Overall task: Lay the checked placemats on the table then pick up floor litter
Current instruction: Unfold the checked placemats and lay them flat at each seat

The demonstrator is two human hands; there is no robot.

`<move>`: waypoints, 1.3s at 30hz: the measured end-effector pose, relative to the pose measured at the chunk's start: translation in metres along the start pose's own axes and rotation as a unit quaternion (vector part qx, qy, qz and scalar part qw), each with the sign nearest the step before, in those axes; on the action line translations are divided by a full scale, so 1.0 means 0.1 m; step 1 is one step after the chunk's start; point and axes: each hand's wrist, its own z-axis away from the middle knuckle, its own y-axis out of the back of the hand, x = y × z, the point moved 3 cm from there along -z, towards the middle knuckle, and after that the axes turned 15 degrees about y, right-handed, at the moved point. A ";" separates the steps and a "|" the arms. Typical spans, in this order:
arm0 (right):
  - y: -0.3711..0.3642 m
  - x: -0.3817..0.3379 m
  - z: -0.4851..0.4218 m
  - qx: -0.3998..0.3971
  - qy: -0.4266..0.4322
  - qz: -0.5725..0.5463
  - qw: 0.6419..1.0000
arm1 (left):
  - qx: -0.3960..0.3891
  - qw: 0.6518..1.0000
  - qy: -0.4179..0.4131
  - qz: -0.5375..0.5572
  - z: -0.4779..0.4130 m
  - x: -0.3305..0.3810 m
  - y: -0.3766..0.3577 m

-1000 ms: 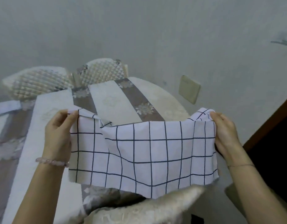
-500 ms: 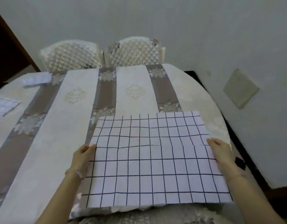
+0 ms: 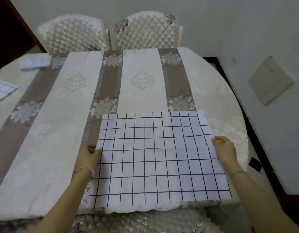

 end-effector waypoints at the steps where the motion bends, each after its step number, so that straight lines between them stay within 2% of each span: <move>1: 0.01 -0.04 0.05 0.003 0.016 0.016 1.000 | 0.028 0.999 -0.028 -0.026 0.02 0.00 0.00; 4: 0.06 -0.16 0.30 0.006 0.124 0.148 0.981 | 0.102 0.960 -0.180 -0.187 0.04 -0.01 -0.03; 6: 0.01 -0.16 0.56 -0.033 0.214 0.188 0.958 | 0.048 0.927 -0.280 -0.245 0.05 -0.03 -0.12; 8: -0.09 -0.06 0.80 -0.097 0.268 0.221 0.933 | -0.018 0.894 -0.329 -0.305 0.04 -0.09 -0.23; 11: -0.18 0.17 0.96 -0.158 0.297 0.297 0.894 | -0.055 0.869 -0.329 -0.365 0.03 -0.17 -0.31; 16: -0.15 0.23 1.02 -0.218 0.290 0.383 0.849 | -0.052 0.863 -0.287 -0.412 -0.01 -0.21 -0.30; 21: -0.12 0.16 1.07 -0.259 0.276 0.395 0.837 | -0.068 0.860 -0.259 -0.435 -0.02 -0.17 -0.27; 25: -0.09 0.01 1.09 -0.272 0.239 0.362 0.859 | -0.077 0.851 -0.254 -0.454 -0.01 -0.14 -0.26; 28: -0.03 -0.20 1.15 -0.258 0.201 0.295 0.898 | -0.056 0.857 -0.287 -0.424 0.03 -0.11 -0.22; 30: 0.03 -0.34 1.24 -0.225 0.164 0.236 0.931 | -0.035 0.870 -0.314 -0.378 0.13 -0.08 -0.15; 32: 0.09 -0.45 1.38 -0.196 0.138 0.194 0.951 | -0.048 0.884 -0.326 -0.332 0.28 -0.10 -0.05; 36: 0.08 -0.58 1.71 -0.168 0.138 0.135 0.967 | -0.087 0.924 -0.303 -0.218 0.59 -0.27 0.28; 39: -0.03 -0.67 1.98 -0.171 0.133 0.098 0.971 | -0.110 0.957 -0.250 -0.097 0.79 -0.53 0.59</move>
